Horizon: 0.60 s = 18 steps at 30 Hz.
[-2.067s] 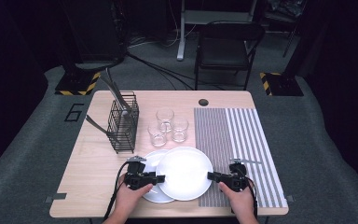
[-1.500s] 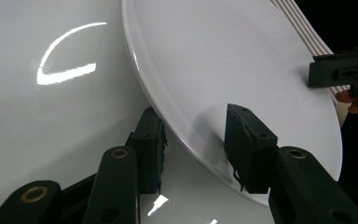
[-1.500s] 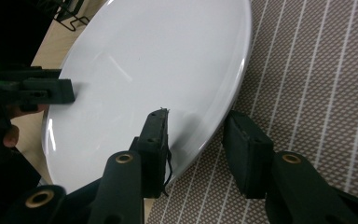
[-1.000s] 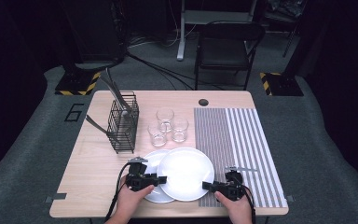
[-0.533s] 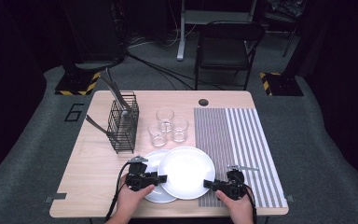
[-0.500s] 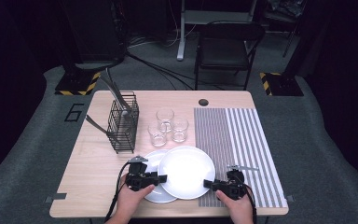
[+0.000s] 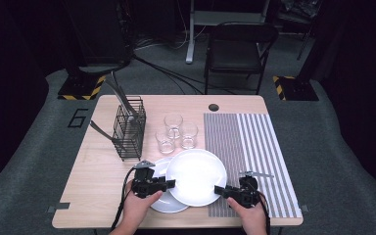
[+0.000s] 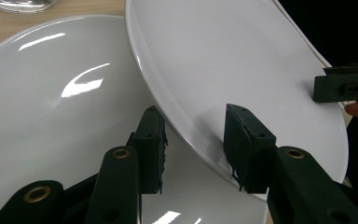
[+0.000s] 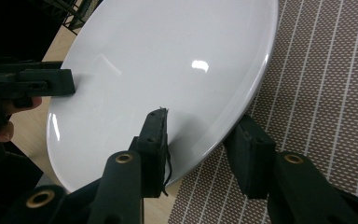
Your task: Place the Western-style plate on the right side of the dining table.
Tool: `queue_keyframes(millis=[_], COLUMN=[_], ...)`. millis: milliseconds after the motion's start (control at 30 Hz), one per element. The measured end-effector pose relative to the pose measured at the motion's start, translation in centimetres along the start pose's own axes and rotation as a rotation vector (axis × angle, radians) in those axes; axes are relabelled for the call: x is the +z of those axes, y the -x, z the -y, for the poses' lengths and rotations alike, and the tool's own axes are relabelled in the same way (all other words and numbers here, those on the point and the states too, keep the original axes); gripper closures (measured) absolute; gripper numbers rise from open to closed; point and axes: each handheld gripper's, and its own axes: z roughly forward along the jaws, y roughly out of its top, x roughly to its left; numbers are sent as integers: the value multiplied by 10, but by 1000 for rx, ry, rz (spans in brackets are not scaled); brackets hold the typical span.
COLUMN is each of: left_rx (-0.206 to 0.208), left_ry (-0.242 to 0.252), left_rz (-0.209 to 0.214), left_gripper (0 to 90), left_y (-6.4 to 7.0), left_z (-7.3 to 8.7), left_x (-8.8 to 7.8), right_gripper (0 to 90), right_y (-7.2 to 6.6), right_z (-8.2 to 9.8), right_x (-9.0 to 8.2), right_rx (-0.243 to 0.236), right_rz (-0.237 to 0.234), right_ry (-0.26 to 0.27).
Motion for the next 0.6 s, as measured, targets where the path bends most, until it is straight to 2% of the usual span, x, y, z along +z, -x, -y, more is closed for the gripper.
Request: queue_keyframes(millis=[300, 600], left_rx=[2, 11], left_ry=[40, 51], left_rz=[-7, -8], left_gripper=[614, 614], left_y=[6, 11], left_z=[-11, -19], left_x=[-5, -2], right_gripper=[602, 601], right_y=[-3, 0], right_z=[-11, -18], right_x=[-5, -9], right_rx=[-12, 14], right_rz=[13, 6], right_ry=[17, 30])
